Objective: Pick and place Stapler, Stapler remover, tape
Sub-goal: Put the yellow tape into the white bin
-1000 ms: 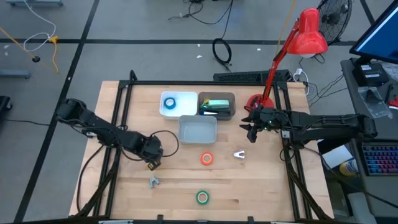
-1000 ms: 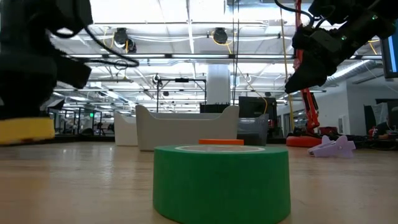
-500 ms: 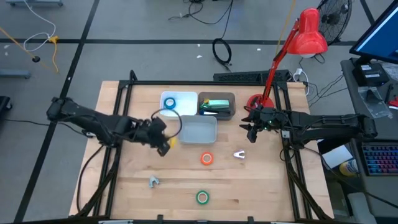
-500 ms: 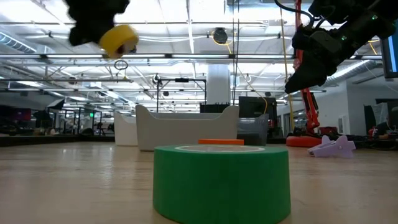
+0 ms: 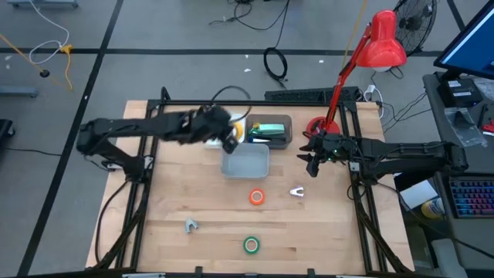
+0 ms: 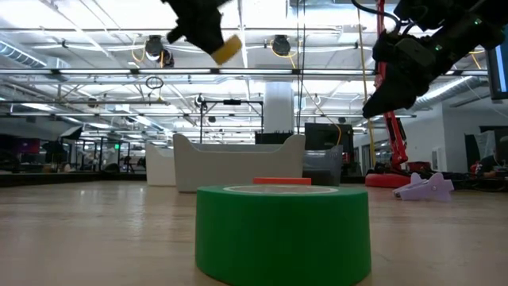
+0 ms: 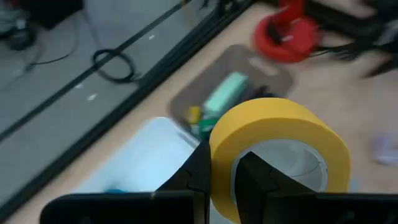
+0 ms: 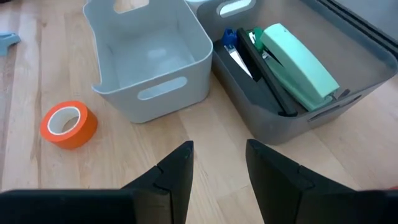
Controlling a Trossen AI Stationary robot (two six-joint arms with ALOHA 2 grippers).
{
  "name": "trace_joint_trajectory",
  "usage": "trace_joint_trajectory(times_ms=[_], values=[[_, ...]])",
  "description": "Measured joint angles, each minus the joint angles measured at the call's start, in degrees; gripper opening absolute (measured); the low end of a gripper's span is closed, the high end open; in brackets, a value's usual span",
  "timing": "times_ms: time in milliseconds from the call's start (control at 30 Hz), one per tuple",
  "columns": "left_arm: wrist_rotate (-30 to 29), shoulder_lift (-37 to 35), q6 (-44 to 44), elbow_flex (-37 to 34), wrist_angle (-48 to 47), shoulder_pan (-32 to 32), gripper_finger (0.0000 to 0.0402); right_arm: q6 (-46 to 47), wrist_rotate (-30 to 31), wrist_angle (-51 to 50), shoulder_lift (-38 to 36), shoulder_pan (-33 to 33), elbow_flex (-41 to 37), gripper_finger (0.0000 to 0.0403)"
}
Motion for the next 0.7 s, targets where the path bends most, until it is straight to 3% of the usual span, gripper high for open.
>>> trace_joint_trajectory(times_ms=[233,700], values=[[1.47,10.57,3.56,8.94,-2.71,8.48,0.0039,-0.42,-0.02,0.43,0.00,0.00,0.00,0.0139],[10.14,22.78,3.68,10.79,-7.36,20.02,0.0039,-1.14,-0.01,1.07,0.00,0.00,0.00,0.0139]])
